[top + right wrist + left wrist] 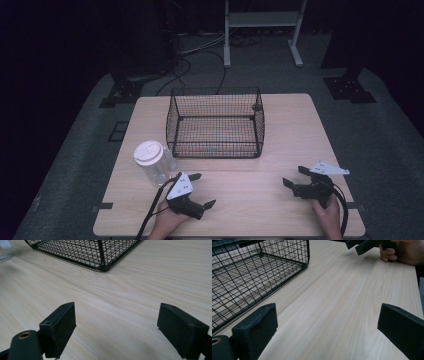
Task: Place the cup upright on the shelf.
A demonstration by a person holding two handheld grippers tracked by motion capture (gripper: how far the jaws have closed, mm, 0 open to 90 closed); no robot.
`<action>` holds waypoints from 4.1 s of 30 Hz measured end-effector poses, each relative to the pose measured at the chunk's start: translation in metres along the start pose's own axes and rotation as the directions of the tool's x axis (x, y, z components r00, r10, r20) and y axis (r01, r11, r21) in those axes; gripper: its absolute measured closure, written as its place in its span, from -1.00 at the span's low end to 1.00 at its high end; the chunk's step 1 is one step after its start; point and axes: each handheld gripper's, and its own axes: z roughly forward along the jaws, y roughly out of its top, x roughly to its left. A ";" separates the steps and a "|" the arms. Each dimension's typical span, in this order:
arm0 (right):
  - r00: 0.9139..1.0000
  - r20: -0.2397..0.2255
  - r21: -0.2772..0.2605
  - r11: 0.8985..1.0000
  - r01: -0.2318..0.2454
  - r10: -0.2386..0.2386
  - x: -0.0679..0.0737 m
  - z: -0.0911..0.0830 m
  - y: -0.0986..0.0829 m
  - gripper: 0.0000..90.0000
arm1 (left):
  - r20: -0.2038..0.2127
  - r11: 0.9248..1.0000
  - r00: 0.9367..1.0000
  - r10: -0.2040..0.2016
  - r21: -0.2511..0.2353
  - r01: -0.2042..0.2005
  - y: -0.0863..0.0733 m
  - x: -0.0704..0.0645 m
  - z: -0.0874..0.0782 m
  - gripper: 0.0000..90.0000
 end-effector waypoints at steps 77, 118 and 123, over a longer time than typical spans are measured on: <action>1.000 0.000 0.009 1.000 0.006 -0.006 0.001 0.001 0.000 -0.68 | -0.199 0.994 0.980 0.029 0.104 -0.008 0.011 0.012 -0.177 -0.93; 1.000 -0.007 0.011 1.000 0.018 -0.018 0.002 0.001 0.000 -0.68 | -0.184 0.982 0.982 -0.036 0.177 0.069 0.011 0.098 -0.159 -0.98; 1.000 -0.007 0.011 1.000 0.020 -0.020 0.002 0.001 0.000 -0.68 | -0.170 0.981 0.985 -0.029 0.182 0.061 0.015 0.101 -0.154 -0.98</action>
